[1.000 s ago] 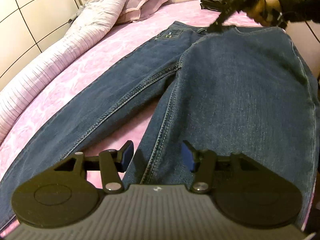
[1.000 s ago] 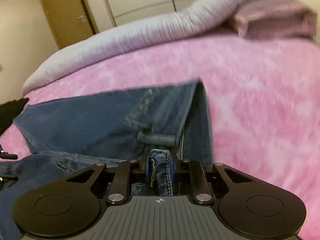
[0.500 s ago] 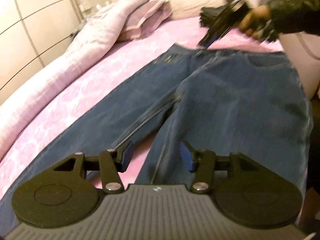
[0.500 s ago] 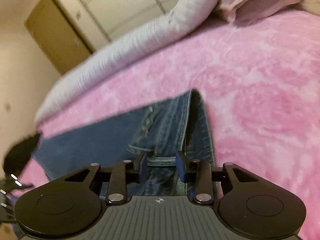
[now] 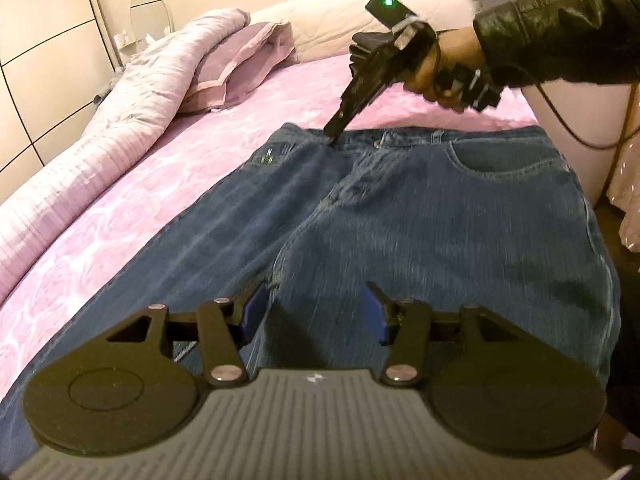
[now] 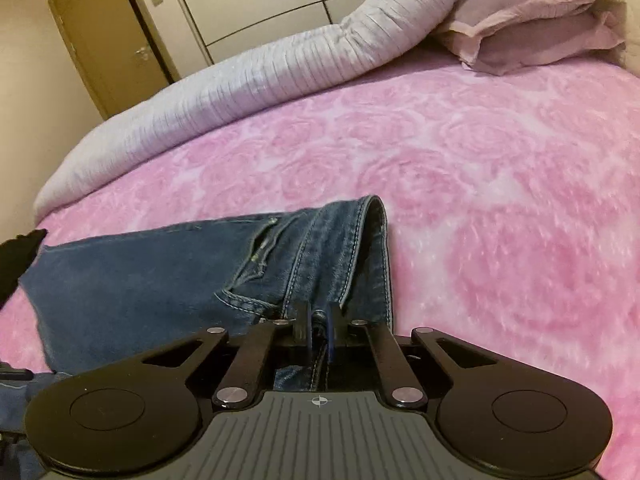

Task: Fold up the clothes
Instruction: 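Adjust the waistband with the right gripper while the left tool hovers over the jeans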

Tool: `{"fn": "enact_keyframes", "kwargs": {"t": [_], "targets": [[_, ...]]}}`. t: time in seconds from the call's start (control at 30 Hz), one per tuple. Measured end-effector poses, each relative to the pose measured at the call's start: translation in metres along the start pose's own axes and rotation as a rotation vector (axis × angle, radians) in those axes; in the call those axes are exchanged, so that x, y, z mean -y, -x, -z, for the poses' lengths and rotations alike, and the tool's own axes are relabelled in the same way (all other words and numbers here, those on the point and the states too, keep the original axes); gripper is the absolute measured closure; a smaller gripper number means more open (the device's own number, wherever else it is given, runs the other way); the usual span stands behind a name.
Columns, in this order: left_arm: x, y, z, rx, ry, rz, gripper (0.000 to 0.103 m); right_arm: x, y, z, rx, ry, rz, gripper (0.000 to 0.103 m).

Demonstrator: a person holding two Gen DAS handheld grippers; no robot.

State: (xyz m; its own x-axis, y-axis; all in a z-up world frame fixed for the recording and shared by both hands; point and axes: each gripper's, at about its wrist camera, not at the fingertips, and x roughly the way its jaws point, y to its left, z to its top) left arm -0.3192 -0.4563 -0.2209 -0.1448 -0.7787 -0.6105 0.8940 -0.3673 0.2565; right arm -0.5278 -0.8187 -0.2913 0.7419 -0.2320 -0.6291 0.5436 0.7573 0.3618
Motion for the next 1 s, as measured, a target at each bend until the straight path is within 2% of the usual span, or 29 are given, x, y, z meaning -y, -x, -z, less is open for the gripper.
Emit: {"fn": "enact_keyframes", "kwargs": {"t": [0.07, 0.13, 0.2, 0.3, 0.33, 0.37, 0.43, 0.47, 0.53, 0.67, 0.77, 0.83, 0.9, 1.0], "targets": [[0.001, -0.004, -0.003, -0.002, -0.002, 0.006, 0.055, 0.005, 0.005, 0.007, 0.017, -0.053, -0.008, 0.089], [0.002, -0.009, -0.003, -0.007, -0.012, 0.010, 0.054, 0.010, 0.014, 0.015, 0.035, -0.114, -0.021, 0.064], [0.004, -0.012, -0.001, -0.007, -0.013, 0.012, 0.054, 0.009, 0.021, 0.023, 0.035, -0.114, -0.036, 0.056], [0.002, -0.015, 0.000, -0.002, 0.011, 0.013, 0.053, -0.005, 0.024, 0.036, 0.022, -0.052, -0.062, 0.057], [0.002, -0.017, -0.001, -0.002, 0.015, 0.013, 0.053, -0.010, 0.021, 0.037, 0.011, -0.026, -0.057, 0.084], [0.001, -0.018, -0.002, -0.002, 0.015, 0.013, 0.053, -0.015, 0.017, 0.036, -0.012, -0.003, -0.049, 0.093], [0.000, -0.022, -0.005, -0.002, 0.017, 0.013, 0.053, -0.021, 0.017, 0.031, -0.005, 0.065, -0.002, 0.094], [0.000, -0.024, -0.006, -0.002, 0.017, 0.013, 0.053, -0.017, 0.018, 0.025, 0.009, 0.058, 0.005, 0.094], [-0.001, -0.028, -0.008, -0.005, 0.017, 0.014, 0.053, -0.005, 0.016, 0.018, 0.018, 0.014, -0.009, 0.094], [0.002, -0.032, -0.006, -0.022, 0.005, 0.004, 0.053, -0.007, 0.012, 0.023, 0.003, 0.007, 0.002, 0.092], [0.001, -0.026, -0.006, -0.020, 0.020, 0.002, 0.053, -0.001, 0.043, 0.028, 0.040, -0.076, -0.027, 0.078], [0.002, -0.022, -0.004, -0.018, 0.023, -0.005, 0.053, 0.001, 0.072, 0.037, 0.073, -0.085, -0.030, 0.064], [0.004, -0.019, -0.003, -0.017, 0.025, -0.010, 0.053, -0.004, 0.090, 0.045, 0.069, -0.078, -0.033, 0.059], [0.008, -0.018, -0.003, -0.017, 0.026, -0.020, 0.053, -0.017, 0.092, 0.062, 0.007, -0.021, -0.022, 0.058]]}}
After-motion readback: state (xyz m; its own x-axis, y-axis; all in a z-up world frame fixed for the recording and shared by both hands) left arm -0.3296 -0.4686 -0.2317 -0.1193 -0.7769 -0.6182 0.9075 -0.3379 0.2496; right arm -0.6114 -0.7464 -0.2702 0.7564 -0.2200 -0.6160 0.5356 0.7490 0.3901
